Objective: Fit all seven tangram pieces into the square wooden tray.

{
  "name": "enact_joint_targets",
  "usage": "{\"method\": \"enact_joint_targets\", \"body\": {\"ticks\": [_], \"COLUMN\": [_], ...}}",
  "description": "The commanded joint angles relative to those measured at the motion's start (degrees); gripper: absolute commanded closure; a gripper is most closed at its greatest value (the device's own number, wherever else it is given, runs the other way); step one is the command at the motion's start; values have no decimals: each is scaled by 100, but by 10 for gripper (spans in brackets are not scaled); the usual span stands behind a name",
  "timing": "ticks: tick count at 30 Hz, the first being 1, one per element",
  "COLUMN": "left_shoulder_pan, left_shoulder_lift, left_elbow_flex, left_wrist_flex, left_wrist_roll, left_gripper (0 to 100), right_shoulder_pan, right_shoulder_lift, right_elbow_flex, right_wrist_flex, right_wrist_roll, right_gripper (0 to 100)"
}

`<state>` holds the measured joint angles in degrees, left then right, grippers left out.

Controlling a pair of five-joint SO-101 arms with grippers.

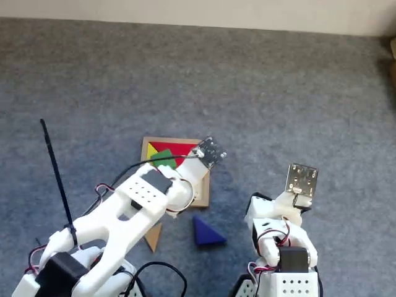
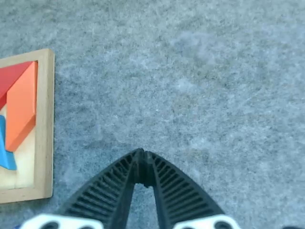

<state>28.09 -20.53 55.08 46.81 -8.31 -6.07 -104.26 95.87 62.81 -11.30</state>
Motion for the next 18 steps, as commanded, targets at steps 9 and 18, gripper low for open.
{"method": "enact_joint_targets", "body": {"ticks": [9, 18], "left_shoulder_pan": [-303, -426], "left_shoulder_lift": [1429, 1446], "left_elbow_flex": [-1218, -1323], "left_wrist_flex": [53, -229], "left_wrist_roll": [62, 53], "left_gripper": [994, 994], "right_shoulder_pan": [171, 180], "right_shoulder_lift": [-127, -136], "right_elbow_flex": [690, 708], "right_wrist_flex": [-110, -110], "right_wrist_roll": [79, 79], "right_gripper": [990, 990]}}
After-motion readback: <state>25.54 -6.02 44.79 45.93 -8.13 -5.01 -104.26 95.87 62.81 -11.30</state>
